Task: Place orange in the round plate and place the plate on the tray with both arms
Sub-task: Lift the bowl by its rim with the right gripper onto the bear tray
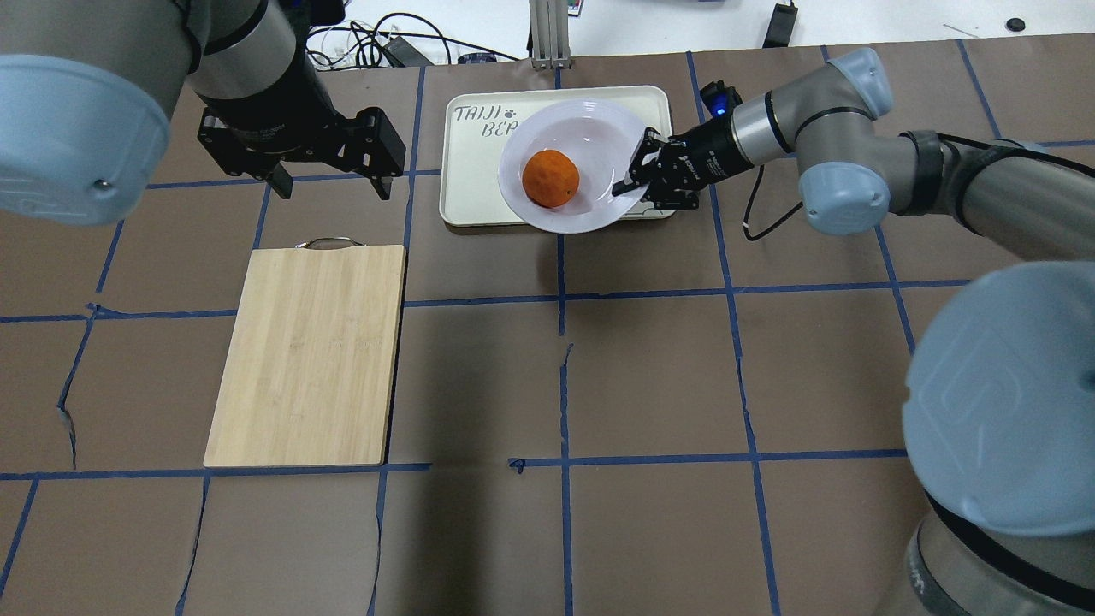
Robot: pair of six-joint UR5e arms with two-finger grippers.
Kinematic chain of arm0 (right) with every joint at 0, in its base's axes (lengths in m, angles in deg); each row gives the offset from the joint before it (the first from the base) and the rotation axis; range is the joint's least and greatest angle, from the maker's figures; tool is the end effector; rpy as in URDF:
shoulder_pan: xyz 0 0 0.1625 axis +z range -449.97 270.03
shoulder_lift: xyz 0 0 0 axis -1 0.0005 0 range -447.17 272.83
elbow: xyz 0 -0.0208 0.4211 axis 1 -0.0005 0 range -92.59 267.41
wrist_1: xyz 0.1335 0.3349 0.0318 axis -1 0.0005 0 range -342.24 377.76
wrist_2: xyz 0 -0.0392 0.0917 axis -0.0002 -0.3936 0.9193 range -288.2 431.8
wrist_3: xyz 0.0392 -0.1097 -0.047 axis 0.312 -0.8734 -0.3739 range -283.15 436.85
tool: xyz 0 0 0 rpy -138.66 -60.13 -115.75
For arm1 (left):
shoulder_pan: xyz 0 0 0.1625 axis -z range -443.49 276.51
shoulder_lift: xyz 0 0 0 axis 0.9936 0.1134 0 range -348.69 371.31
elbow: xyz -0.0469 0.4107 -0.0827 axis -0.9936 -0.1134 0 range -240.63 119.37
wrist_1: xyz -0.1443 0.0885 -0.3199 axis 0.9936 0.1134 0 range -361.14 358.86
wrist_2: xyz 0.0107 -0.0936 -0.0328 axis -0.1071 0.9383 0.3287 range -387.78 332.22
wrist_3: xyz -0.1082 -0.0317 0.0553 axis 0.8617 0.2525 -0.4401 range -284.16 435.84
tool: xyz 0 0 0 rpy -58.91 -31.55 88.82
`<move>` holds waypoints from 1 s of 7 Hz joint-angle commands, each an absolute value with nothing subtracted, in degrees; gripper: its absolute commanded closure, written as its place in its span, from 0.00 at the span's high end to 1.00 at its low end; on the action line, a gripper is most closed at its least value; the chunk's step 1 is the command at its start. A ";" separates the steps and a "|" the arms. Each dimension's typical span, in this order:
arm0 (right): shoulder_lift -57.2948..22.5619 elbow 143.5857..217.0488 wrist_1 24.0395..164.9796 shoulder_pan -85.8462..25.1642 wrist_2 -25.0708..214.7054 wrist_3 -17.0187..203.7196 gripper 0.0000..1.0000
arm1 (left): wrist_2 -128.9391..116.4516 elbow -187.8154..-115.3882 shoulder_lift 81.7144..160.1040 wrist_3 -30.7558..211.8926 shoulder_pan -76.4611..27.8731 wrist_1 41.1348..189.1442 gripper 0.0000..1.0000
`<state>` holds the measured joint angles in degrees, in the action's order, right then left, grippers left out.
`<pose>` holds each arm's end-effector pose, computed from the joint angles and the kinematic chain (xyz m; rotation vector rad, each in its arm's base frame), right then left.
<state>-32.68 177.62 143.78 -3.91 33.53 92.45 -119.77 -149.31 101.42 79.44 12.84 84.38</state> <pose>0.1890 -0.6326 0.2320 0.3775 2.2086 0.1045 -0.1777 -0.4319 0.4762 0.0712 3.1107 -0.1589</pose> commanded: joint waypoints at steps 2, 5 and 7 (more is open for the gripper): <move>-44.08 163.72 143.80 -1.91 33.74 96.18 0.00 | -119.80 -149.40 101.49 79.44 12.84 84.38 1.00; -45.16 164.14 143.71 -1.91 33.56 96.19 0.04 | -119.54 -149.31 101.49 79.44 12.84 84.38 1.00; -45.25 165.71 143.62 -1.99 33.47 96.19 0.22 | -119.80 -149.31 101.40 79.44 12.84 84.38 1.00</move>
<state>-45.21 164.77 143.66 -1.92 33.48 96.18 -119.66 -149.32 101.43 79.44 12.84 84.38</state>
